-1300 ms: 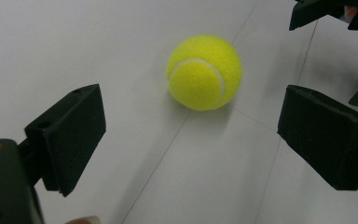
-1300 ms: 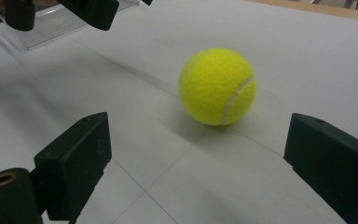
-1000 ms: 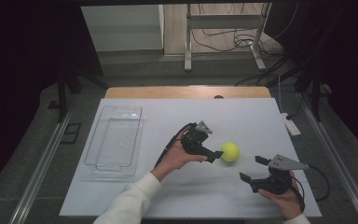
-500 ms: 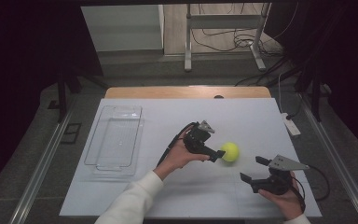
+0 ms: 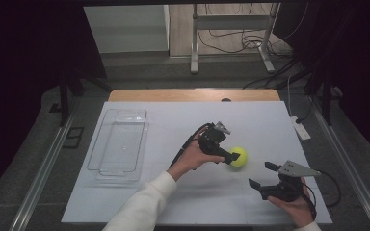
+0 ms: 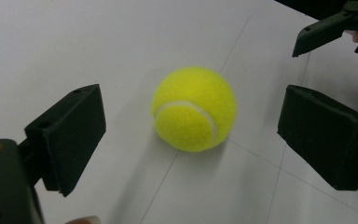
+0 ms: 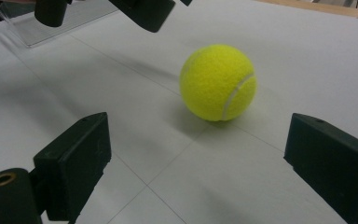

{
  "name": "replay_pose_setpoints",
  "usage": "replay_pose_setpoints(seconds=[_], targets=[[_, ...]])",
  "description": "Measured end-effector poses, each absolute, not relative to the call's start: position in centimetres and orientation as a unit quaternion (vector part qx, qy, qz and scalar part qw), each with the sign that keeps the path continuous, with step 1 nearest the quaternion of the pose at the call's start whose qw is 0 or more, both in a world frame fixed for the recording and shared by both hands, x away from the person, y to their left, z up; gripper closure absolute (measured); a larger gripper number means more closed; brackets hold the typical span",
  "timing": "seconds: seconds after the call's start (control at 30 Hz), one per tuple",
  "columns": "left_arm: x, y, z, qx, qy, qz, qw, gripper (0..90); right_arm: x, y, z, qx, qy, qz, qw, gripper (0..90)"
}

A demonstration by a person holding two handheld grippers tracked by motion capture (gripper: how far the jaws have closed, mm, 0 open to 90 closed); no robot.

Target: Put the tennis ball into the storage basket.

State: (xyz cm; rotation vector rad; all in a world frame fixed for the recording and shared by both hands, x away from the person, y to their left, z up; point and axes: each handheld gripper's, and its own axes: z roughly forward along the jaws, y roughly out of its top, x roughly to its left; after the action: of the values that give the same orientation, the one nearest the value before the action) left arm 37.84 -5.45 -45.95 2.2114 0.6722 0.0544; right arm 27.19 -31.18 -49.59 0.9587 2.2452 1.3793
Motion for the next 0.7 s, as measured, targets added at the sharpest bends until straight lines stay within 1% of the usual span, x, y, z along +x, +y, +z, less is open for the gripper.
replay_pose_setpoints(seconds=[0.47,0.7], targets=[[38.7,-7.0,-46.7,0.881,0.269,0.010,0.390,7.9,27.1,-31.2,-49.6,0.337,0.790,0.484,0.170,7.2],[39.2,-8.0,-47.2,0.887,0.271,0.004,0.374,7.3,27.1,-31.2,-49.6,0.337,0.790,0.483,0.169,7.2]])
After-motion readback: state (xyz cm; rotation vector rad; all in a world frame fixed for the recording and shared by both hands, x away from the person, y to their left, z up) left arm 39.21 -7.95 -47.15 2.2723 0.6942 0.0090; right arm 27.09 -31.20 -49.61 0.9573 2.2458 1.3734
